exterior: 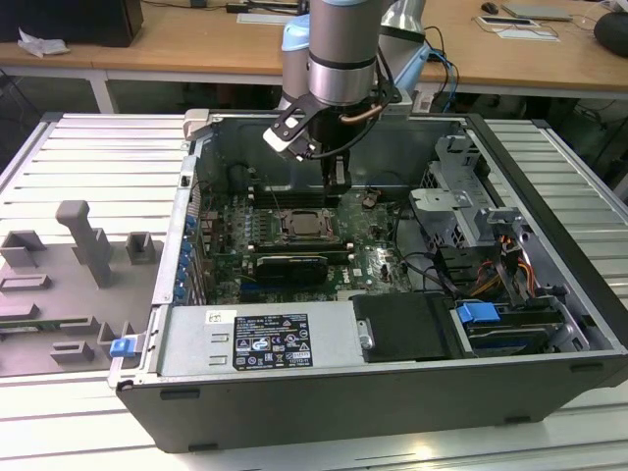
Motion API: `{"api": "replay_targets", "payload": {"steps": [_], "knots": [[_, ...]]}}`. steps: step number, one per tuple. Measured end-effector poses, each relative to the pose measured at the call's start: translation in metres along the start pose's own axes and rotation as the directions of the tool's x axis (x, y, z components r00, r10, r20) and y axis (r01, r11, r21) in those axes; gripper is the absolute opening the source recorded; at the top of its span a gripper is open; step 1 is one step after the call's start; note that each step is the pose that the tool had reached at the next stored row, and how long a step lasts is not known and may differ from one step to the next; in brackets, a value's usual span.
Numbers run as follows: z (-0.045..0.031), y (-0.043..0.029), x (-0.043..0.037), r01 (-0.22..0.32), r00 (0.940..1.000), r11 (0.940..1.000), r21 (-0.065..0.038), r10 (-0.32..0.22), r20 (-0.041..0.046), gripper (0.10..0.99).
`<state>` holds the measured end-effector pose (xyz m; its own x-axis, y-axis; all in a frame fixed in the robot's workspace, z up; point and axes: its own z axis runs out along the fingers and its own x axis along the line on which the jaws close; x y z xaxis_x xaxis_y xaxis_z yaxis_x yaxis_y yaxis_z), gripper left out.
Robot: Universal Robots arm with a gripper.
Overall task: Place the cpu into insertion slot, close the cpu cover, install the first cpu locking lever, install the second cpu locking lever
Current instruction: 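Close the cpu cover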
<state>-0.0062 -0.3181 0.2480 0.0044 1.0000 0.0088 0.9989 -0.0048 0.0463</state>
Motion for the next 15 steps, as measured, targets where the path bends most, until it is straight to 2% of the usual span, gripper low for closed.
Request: {"api": "replay_targets", "payload": {"steps": [12, 15], "knots": [[0.0020, -0.0100, -0.0001, 0.000, 1.0000, 1.0000, 0.000, 0.000, 0.0000, 0.106], [0.0033, -0.0159, 0.0000, 0.000, 1.0000, 1.0000, 0.000, 0.000, -0.0003, 0.106]]}}
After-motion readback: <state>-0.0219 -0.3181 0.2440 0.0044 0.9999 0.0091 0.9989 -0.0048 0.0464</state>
